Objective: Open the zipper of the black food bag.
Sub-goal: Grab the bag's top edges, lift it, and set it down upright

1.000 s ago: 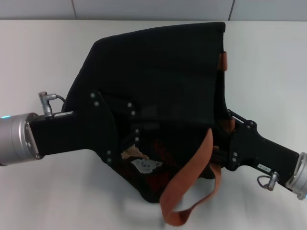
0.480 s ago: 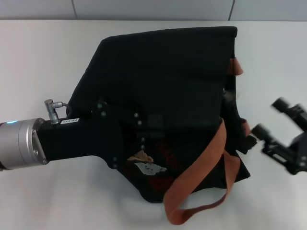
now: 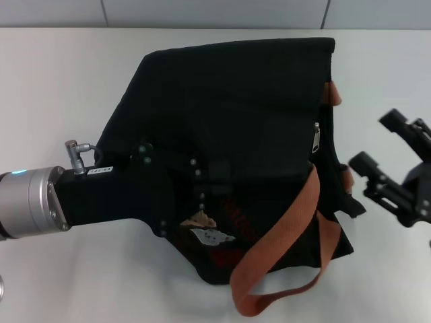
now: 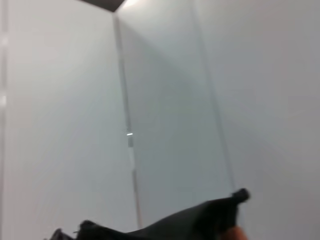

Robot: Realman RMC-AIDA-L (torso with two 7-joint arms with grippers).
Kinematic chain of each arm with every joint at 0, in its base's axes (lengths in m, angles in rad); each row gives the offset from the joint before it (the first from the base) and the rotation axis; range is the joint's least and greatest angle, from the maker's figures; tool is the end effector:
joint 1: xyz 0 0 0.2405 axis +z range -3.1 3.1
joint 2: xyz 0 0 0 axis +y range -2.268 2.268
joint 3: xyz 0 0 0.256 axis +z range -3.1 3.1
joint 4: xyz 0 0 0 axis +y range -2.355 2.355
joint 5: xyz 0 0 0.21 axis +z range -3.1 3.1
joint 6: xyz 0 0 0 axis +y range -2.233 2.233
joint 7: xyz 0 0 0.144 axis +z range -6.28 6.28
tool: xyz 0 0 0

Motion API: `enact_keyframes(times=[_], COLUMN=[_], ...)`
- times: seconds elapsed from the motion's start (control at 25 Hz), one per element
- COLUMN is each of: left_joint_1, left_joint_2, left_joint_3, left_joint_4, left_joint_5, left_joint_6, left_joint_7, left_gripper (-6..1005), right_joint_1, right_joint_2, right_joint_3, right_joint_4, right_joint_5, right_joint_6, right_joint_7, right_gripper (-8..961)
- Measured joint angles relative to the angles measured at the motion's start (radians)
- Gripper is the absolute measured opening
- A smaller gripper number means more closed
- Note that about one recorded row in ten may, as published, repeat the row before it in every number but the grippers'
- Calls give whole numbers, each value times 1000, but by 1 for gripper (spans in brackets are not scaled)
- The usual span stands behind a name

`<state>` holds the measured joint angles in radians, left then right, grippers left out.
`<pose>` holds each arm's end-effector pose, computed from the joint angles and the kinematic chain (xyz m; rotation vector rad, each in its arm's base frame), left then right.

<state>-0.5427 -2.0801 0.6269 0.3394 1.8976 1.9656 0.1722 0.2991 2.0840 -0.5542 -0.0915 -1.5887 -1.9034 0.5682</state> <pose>-0.2279 0.2642 -0.0189 -2.1618 1.1534 -1.0142 0.2838 0.2155 -0.0181 -2.1343 0.2984 1.3574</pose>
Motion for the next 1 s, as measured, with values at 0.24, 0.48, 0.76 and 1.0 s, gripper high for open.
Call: enact_keyframes(times=[0.24, 0.48, 0.76, 1.0], left_joint_1=[-4, -6, -6, -6], left_joint_2=[0, 0, 0, 0], left_joint_3=[1, 0, 0, 0], left_joint_4=[-2, -6, -11, -11], left_joint_5=[1, 0, -1, -1], left_joint_6=[-2, -5, -5, -4], left_joint_7=[1, 1, 1, 1], left_gripper=[92, 92, 92, 89], right_joint_1=[56, 105, 112, 99], right_joint_2=[5, 8, 8, 8], right_joint_3=[-48, -14, 86, 143], right_joint_4=[32, 191, 289, 341], right_joint_5=[-28, -22, -22, -25], right_joint_6=[54, 134, 162, 155], right_joint_7=[-141, -468, -648, -766], right_gripper=[812, 629, 631, 633])
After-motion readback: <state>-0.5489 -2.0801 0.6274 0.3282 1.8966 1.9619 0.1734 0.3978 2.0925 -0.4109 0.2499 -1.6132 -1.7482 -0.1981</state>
